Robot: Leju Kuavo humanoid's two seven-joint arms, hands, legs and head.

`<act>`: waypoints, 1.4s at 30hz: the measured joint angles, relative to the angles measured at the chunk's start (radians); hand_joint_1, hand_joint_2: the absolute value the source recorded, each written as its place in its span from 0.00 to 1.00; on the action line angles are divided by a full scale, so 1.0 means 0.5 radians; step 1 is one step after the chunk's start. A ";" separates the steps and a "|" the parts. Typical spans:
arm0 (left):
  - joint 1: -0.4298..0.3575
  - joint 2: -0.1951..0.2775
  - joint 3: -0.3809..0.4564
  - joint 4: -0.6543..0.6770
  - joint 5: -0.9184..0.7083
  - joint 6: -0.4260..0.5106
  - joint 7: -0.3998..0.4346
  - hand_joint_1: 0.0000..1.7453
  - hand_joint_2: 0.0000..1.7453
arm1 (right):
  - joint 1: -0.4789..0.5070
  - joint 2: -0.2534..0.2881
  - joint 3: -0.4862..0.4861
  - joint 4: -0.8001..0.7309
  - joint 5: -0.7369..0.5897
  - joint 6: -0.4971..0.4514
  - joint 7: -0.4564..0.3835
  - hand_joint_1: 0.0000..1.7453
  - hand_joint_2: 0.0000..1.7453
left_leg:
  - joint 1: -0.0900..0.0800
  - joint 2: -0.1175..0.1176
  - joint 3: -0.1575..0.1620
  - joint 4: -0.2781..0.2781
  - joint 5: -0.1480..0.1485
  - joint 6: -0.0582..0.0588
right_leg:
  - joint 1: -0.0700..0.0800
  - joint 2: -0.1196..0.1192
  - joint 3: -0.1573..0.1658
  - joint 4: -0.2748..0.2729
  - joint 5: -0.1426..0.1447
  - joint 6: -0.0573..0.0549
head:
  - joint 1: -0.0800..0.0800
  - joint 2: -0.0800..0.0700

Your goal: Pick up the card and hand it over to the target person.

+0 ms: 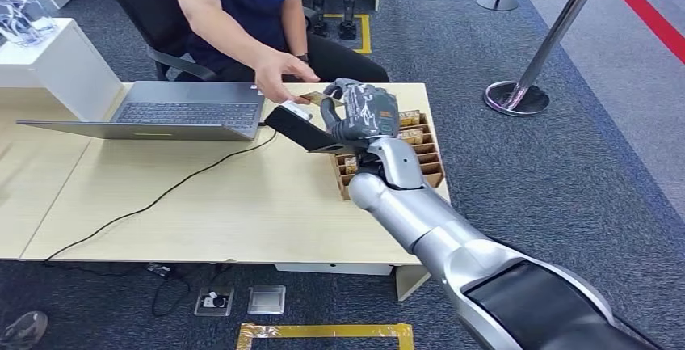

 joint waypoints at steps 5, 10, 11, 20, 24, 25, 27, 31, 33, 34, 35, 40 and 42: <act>0.003 0.007 -0.015 0.000 -0.022 -0.007 0.005 0.00 0.00 | 0.011 0.000 -0.202 -0.042 0.136 0.000 -0.044 1.00 1.00 | 0.000 -0.002 -0.001 0.000 0.001 -0.001 | 0.000 -0.002 -0.001 0.000 0.000 0.000 | 0.000 0.000; 0.000 0.004 -0.020 0.000 -0.028 -0.009 0.008 0.00 0.00 | 0.020 0.000 -0.251 -0.060 0.165 0.000 -0.065 1.00 1.00 | 0.000 -0.001 -0.001 0.000 0.001 0.000 | 0.000 -0.001 -0.002 0.000 0.000 0.000 | 0.000 0.000; 0.000 0.003 -0.023 0.000 -0.031 -0.009 0.008 0.00 0.00 | 0.026 0.000 -0.263 -0.071 0.177 0.000 -0.066 1.00 1.00 | 0.000 -0.001 -0.001 0.000 0.001 0.000 | 0.000 -0.001 -0.002 0.000 0.001 0.000 | 0.000 0.000; 0.027 -0.014 -0.029 0.001 -0.049 0.011 -0.015 0.00 0.00 | 0.062 0.000 -0.494 -0.199 0.111 0.000 -0.201 0.00 1.00 | 0.000 -0.001 -0.002 0.000 0.001 0.000 | 0.000 -0.001 -0.002 -0.001 0.001 0.000 | 0.000 0.000; 0.062 -0.006 0.059 0.001 0.033 -0.032 -0.028 0.00 0.00 | 0.023 -0.038 -0.665 -0.345 -0.206 0.027 -0.471 0.00 1.00 | 0.000 -0.001 -0.003 0.001 0.000 0.000 | 0.000 -0.001 -0.004 0.001 0.000 0.000 | 0.000 0.000; 0.072 -0.003 0.083 0.001 0.055 -0.036 -0.032 0.00 0.00 | 0.039 -0.080 -0.655 -0.446 -0.343 0.072 -0.509 0.00 1.00 | 0.000 -0.002 -0.004 0.002 0.000 0.000 | 0.000 -0.001 -0.004 0.001 0.000 0.000 | 0.000 0.000; 0.088 0.005 0.103 0.000 0.074 -0.029 -0.040 0.00 0.00 | 0.156 -0.215 -0.585 -0.804 -0.659 0.257 -0.510 0.00 1.00 | 0.001 -0.005 -0.004 0.002 0.001 0.000 | 0.001 -0.005 -0.003 0.000 0.000 0.000 | 0.000 0.000; 0.079 0.024 0.117 0.001 0.085 -0.037 -0.032 0.00 0.00 | 0.615 -0.625 -0.588 -1.739 -1.323 0.693 -0.455 0.00 1.00 | 0.003 -0.021 -0.003 0.000 0.003 0.002 | 0.003 -0.021 0.006 -0.008 -0.001 0.001 | 0.000 0.000; 0.085 0.031 0.110 -0.002 0.073 -0.059 -0.028 0.00 0.00 | 0.855 -0.820 -0.705 -2.028 -1.519 0.776 -0.464 0.00 1.00 | 0.004 -0.030 -0.001 -0.001 0.003 0.002 | 0.004 -0.030 0.011 -0.013 -0.002 0.002 | 0.000 0.000; 0.093 0.033 0.107 -0.002 0.067 -0.062 -0.030 0.00 0.00 | 0.962 -0.883 -0.778 -2.109 -1.583 0.807 -0.486 0.00 1.00 | 0.004 -0.033 -0.001 -0.002 0.004 0.002 | 0.004 -0.033 0.012 -0.015 -0.002 0.002 | 0.000 0.000; 0.102 0.034 0.105 -0.003 0.062 -0.061 -0.032 0.00 0.00 | 1.053 -0.928 -0.842 -2.168 -1.630 0.834 -0.513 0.00 1.00 | 0.003 -0.035 -0.001 -0.001 0.003 0.002 | 0.003 -0.036 0.014 -0.016 -0.003 0.002 | 0.000 0.000; 0.136 0.030 0.111 -0.005 0.062 -0.041 -0.054 0.00 0.00 | 1.651 -1.044 -1.197 -2.500 -1.940 1.029 -0.664 0.00 1.00 | 0.002 -0.032 -0.001 -0.002 -0.002 0.004 | 0.002 -0.033 0.015 -0.019 -0.004 0.002 | 0.000 0.000; 0.141 0.030 0.096 -0.006 0.045 -0.047 -0.058 0.00 0.00 | 1.921 -1.040 -1.363 -2.617 -2.068 1.260 -0.749 0.00 1.00 | 0.002 -0.033 0.000 -0.003 -0.003 0.005 | 0.002 -0.034 0.016 -0.020 -0.005 0.001 | 0.000 0.000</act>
